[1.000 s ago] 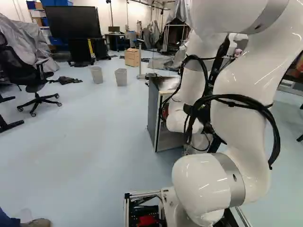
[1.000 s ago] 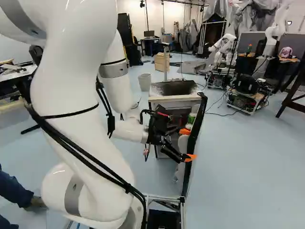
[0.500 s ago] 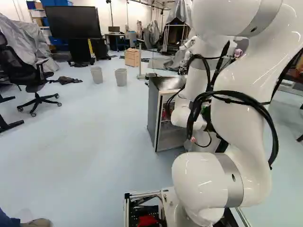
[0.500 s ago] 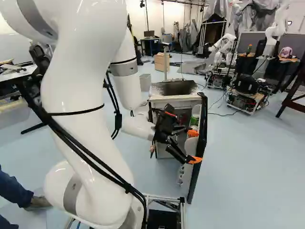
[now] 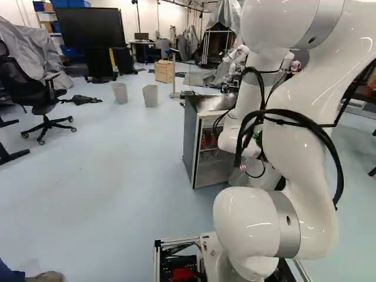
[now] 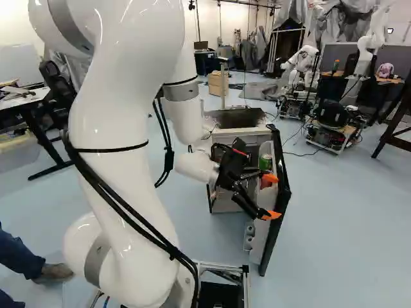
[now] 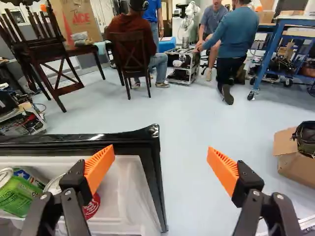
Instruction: Grab a drink from the fridge
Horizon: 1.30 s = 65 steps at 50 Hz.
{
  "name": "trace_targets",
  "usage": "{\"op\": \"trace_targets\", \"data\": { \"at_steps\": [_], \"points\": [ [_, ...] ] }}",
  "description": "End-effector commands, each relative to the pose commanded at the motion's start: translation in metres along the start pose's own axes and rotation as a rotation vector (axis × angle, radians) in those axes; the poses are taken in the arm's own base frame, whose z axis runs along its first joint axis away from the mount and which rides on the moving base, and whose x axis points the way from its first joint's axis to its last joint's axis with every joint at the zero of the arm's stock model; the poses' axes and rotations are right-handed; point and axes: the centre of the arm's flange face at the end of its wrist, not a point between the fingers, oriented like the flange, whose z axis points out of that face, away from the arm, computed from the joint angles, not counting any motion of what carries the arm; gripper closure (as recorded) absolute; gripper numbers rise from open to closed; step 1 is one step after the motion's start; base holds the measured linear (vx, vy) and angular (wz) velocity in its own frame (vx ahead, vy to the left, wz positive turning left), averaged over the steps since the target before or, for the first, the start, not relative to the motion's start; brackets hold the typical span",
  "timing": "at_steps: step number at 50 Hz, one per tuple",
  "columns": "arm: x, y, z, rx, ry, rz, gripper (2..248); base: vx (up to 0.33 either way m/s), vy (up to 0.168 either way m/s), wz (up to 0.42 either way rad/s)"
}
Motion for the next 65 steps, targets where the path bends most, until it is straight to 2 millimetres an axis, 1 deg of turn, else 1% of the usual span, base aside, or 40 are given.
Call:
{"op": "trace_targets", "data": {
  "at_steps": [65],
  "points": [
    [0.022, -0.053, 0.084, -0.162, 0.034, 0.149, 3, 0.0, 0.0, 0.0]
  ]
}}
